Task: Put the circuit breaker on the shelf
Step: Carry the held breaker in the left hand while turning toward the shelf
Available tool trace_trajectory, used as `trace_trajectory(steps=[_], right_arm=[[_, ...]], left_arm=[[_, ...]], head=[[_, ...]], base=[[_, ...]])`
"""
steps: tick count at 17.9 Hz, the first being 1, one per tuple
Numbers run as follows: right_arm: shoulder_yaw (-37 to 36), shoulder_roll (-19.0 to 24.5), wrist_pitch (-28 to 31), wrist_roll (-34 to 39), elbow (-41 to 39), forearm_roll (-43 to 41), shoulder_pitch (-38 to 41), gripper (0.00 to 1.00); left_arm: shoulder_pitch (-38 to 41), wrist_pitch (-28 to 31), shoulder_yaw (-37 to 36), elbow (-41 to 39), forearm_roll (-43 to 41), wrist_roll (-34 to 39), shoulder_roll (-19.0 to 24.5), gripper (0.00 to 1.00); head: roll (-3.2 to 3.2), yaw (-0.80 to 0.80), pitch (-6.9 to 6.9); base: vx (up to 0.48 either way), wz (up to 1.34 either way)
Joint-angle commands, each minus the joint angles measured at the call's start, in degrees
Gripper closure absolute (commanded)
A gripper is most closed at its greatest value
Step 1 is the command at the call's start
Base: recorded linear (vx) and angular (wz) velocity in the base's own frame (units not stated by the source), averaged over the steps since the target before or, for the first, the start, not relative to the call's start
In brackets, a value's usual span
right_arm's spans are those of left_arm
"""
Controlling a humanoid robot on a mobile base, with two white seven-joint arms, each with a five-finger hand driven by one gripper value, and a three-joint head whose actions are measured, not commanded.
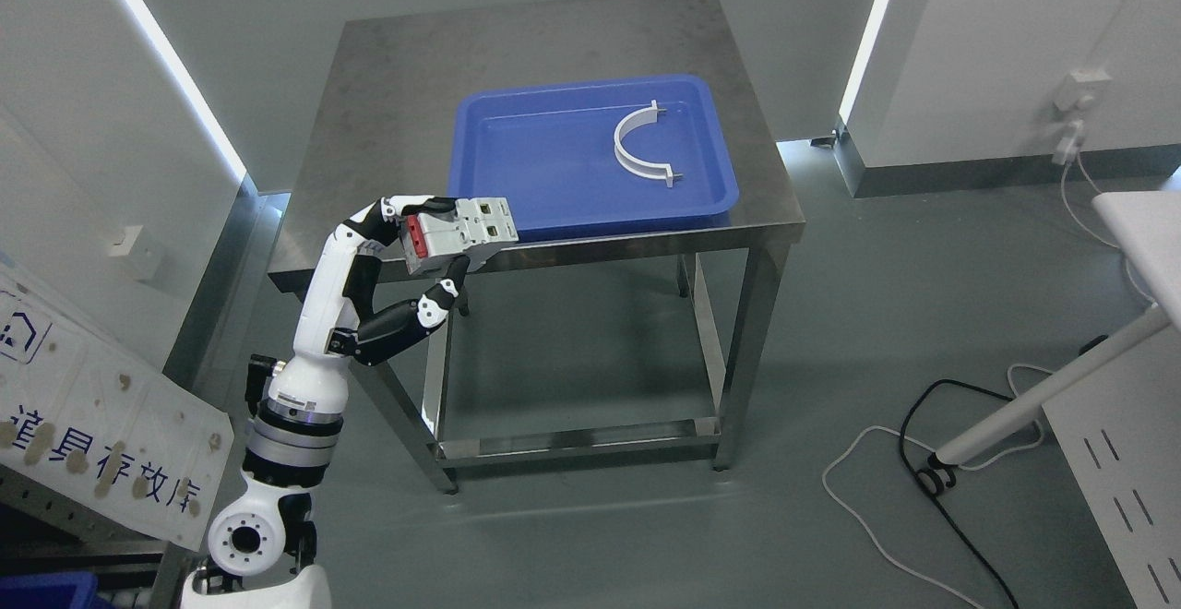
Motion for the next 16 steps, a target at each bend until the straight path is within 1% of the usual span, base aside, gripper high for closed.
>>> trace_trajectory(steps=[1, 16], right_arm=[[0.00, -1.00, -0.01, 0.01, 0.00, 0.00, 0.01, 0.00], [0.00, -1.00, -0.01, 0.01, 0.00, 0.00, -0.08, 0.00]], left_arm=[[-0.45, 0.04, -0.18, -0.97, -0.26, 0.03, 0.98, 0.81], [-0.71, 0.31, 0.00, -0.97, -0.17, 0.11, 0.98, 0.80]], head=[[0.00, 0.00, 0.00], [0.00, 0.00, 0.00]], base=[[-0.244, -0.02], [-0.244, 0.00]])
